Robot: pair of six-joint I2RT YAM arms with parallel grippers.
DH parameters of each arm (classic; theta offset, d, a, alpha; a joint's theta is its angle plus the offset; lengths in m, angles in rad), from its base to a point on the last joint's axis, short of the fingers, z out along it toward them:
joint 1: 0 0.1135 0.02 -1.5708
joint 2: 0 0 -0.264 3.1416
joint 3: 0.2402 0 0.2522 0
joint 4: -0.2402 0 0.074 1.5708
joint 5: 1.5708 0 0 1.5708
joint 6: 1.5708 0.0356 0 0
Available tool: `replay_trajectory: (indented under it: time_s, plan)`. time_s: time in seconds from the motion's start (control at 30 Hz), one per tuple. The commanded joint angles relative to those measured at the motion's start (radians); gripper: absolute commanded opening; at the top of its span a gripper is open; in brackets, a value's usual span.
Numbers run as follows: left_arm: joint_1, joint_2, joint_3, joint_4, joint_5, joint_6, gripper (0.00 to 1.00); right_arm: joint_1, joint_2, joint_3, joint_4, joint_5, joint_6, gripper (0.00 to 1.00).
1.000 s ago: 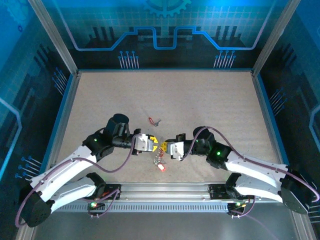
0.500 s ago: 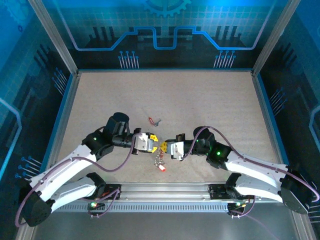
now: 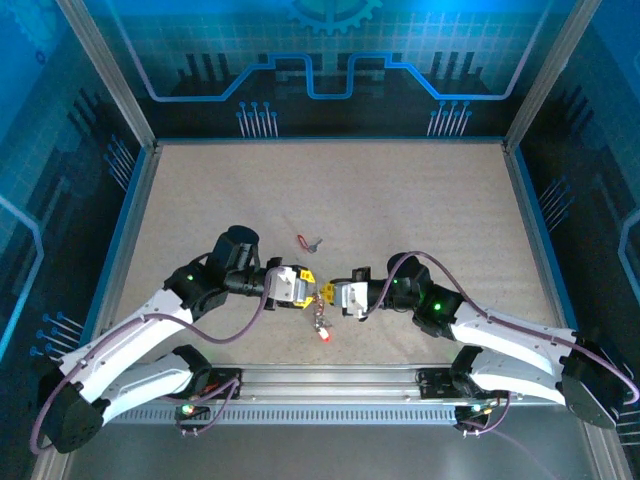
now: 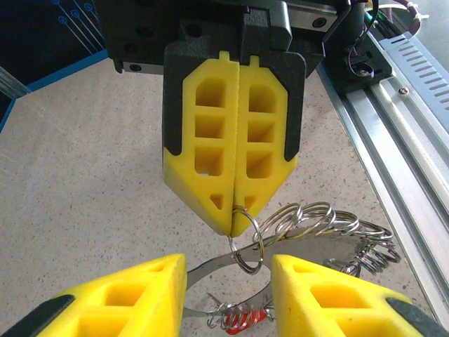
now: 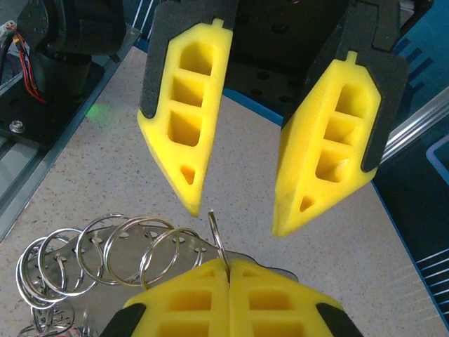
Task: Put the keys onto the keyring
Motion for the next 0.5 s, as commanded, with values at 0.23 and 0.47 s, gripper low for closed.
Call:
replay_trajectory:
  time_s: [0.23, 0.47]
  plan:
    - [-0.008, 0.019, 0.007, 0.045, 0.035, -0.022, 0.33, -0.013, 0.002, -0.002, 0.096, -0.03, 0.064, 0.0]
    - [-0.012, 0.01, -0.007, 0.092, 0.027, -0.047, 0.26, -0.013, 0.024, 0.001, 0.126, -0.018, 0.118, 0.0]
